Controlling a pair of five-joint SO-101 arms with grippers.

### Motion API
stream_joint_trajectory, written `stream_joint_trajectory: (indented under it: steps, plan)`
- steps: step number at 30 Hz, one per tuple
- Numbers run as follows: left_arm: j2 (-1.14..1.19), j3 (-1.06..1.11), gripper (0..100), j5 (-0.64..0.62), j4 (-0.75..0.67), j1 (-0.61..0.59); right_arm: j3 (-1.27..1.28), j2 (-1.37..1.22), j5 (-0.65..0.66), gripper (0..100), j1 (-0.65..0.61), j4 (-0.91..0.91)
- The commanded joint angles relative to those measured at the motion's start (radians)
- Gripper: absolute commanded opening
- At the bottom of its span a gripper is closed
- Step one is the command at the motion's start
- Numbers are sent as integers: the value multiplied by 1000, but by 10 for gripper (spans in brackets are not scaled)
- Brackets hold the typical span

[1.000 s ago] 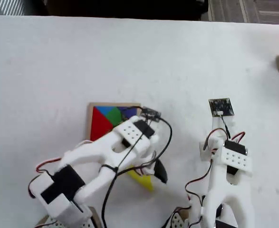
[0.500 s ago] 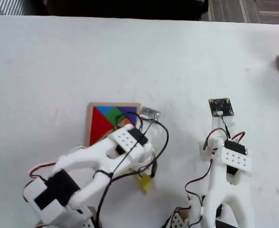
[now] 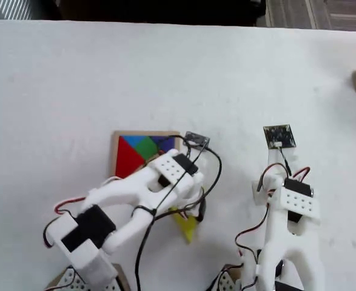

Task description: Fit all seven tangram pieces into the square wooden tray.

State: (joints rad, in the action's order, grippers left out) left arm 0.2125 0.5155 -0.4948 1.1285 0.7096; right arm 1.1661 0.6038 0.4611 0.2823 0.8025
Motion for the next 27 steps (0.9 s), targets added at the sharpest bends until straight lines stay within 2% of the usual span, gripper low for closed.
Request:
stream_joint_trajectory:
  steps: [1, 6, 9, 20, 27]
  plan:
    - [58, -5, 299, -37, -20, 10, -6, 19, 14, 21, -12, -15]
    - [58, -15, 208, -35, -35, 13, -6, 19, 14, 21, -12, -15]
    - [58, -15, 179, 8, -44, 35, -6, 19, 14, 21, -12, -15]
    - [58, -49, 173, 12, -52, 62, -6, 19, 14, 22, -10, -15]
    - [58, -63, 173, 12, -48, 127, -6, 19, 14, 22, -10, -15]
